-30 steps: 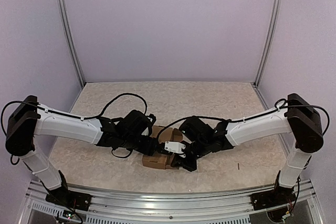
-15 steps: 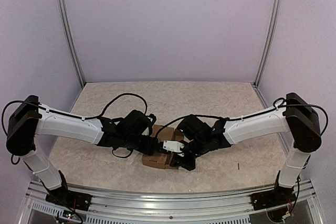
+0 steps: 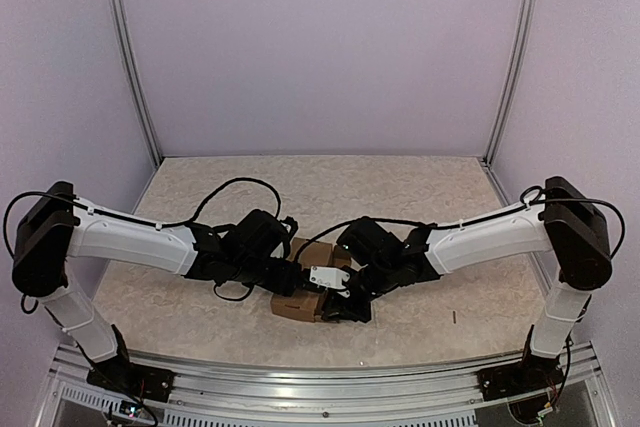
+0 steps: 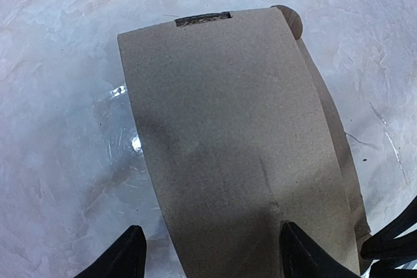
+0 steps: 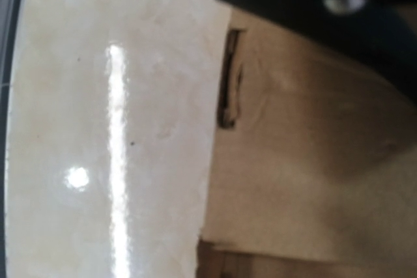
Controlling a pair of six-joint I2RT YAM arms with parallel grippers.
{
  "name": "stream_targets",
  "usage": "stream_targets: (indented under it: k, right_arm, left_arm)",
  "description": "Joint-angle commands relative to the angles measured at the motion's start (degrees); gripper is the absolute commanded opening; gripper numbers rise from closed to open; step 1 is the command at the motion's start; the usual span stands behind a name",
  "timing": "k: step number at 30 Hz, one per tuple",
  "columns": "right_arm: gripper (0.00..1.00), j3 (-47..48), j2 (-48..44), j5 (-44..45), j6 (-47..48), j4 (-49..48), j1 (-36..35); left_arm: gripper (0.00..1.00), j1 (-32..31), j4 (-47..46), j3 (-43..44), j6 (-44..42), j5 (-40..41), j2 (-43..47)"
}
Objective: Fold the paper box
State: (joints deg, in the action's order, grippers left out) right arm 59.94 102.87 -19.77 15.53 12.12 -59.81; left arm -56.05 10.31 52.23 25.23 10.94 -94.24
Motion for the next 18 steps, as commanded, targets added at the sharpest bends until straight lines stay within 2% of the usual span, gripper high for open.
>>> stream_targets:
  k: [1,4,6,18]
  right_arm:
    - [0.19,1.0,1.2,-0.5,-0.1,0.0,-0.1]
    - [0.05,1.1,1.8,-0.3,-0.5,0.4,-0.1]
    - [0.01,1.2,1.7,0.1,-0.6,0.8,-0.2]
    - [0.00,0.3,-0.2,1.1,-1.5,0.7,0.2]
  left_arm:
    - [0.69,0.0,3.2,-0.9,-1.1,-0.5,-1.4]
    - [0.69,0.2,3.3,-1.0,-1.1,-0.4,-1.2]
    - [0.69,0.2,3.3,-1.0,-1.2,-0.4,-1.1]
    - [0.69,0.3,3.1,-1.0,-1.2,-0.6,-1.1]
